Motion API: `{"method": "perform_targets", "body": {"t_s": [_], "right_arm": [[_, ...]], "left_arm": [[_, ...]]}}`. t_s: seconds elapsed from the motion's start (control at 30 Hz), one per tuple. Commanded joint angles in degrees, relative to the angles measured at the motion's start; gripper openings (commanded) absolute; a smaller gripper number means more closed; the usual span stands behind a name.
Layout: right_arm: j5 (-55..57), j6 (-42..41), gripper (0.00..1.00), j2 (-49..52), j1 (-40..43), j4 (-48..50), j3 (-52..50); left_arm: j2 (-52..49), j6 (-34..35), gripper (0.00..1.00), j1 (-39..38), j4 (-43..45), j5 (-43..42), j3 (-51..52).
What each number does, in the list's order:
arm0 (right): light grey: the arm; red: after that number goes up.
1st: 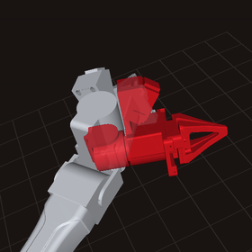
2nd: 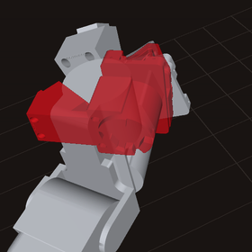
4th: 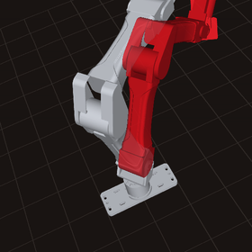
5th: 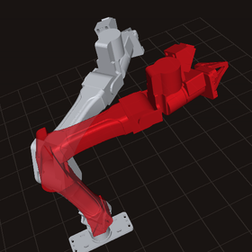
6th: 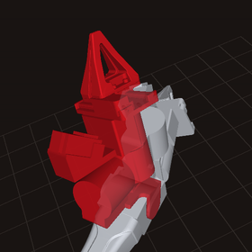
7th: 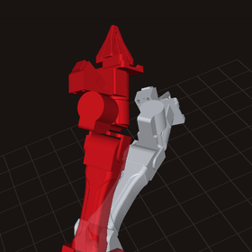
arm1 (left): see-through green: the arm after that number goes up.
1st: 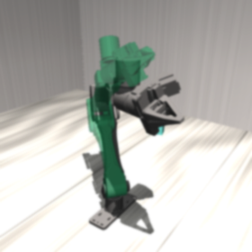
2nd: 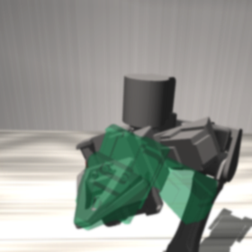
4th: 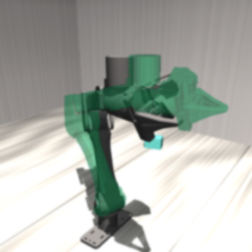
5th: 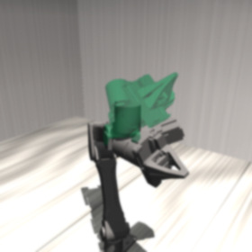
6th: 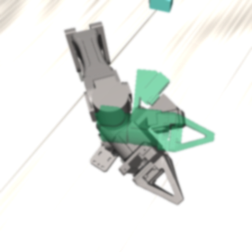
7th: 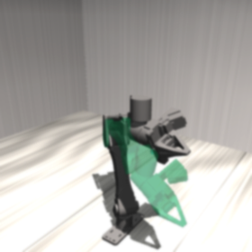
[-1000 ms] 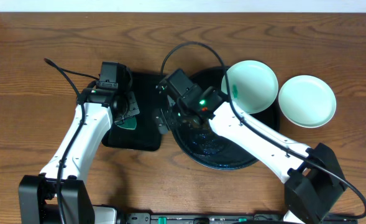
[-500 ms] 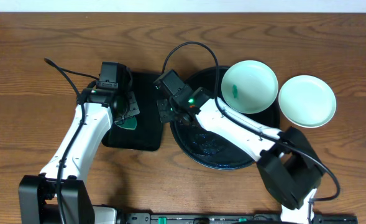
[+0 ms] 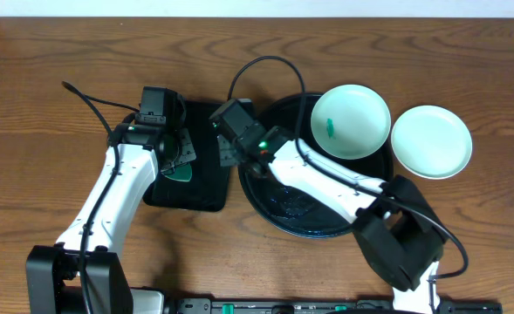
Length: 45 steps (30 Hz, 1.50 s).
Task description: Clean dirty plates on tray and stack at the side
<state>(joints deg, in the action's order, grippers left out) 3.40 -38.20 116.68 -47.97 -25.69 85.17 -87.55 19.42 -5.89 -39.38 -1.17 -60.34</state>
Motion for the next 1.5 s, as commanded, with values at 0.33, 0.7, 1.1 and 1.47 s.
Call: {"method": "perform_targets", "body": {"t_s": [0.33, 0.7, 1.1, 1.47], "right_arm": [[3.7, -2.0, 0.12, 3.3, -0.9, 1.3, 0.2], [3.8, -2.0, 0.16, 3.4, -1.8, 0.1, 0.2], [6.2, -3.1, 0.04, 5.4, -2.8, 0.3, 0.2], [6.0, -3.1, 0.01, 4.5, -1.5, 0.2, 0.2]], "left_arm": [[0.3, -0.7, 0.07, 0.0, 0.1, 0.3, 0.2], [0.3, -0.8, 0.07, 0.0, 0.2, 0.1, 0.2], [0.3, -0.8, 0.08, 0.0, 0.2, 0.1, 0.2], [0.3, -0.7, 0.07, 0.0, 0.3, 0.1, 0.2]]}}
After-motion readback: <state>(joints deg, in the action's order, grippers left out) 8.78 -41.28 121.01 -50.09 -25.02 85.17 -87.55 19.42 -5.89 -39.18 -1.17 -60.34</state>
